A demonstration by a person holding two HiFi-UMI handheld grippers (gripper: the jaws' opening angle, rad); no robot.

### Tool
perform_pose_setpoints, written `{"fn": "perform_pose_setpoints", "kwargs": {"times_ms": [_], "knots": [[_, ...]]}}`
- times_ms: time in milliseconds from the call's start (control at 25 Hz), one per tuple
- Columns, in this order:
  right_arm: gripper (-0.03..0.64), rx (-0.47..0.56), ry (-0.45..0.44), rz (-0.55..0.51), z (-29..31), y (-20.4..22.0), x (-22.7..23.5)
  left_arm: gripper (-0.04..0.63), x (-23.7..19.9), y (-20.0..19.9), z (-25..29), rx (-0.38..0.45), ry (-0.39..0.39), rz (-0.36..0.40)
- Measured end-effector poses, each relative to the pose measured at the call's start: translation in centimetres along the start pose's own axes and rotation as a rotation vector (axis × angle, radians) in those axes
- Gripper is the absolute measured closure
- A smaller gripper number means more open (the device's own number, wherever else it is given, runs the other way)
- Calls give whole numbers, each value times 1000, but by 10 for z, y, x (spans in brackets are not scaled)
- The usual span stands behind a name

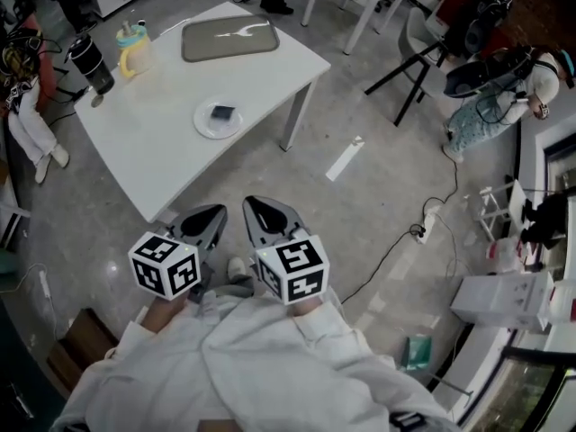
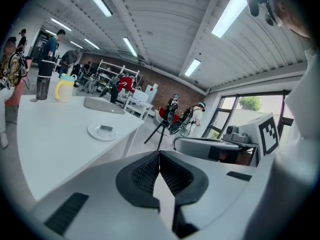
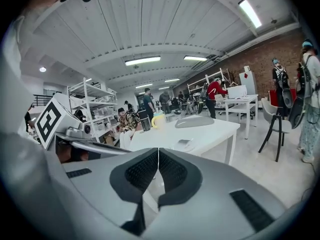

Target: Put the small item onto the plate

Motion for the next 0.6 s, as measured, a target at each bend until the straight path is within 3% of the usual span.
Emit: {"fn": "perform_pose_setpoints", "kwargs": {"times_ms": [280,600], "knots": [[601,-1,35,24,37,-10,5,584,-39,-19,16,-19,46,16],[601,-12,50,38,55,-21,15,584,-54,-31,28,-36,61,3]]}}
Point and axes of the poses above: the fingertips, and each gripper's own axes: z forward along the fingers, x to its right, y out of its underside, the point moved 9 cm from there along -z, backward along the fingers, and after that the axes turned 3 degrees about y, right-handed, at the moved point
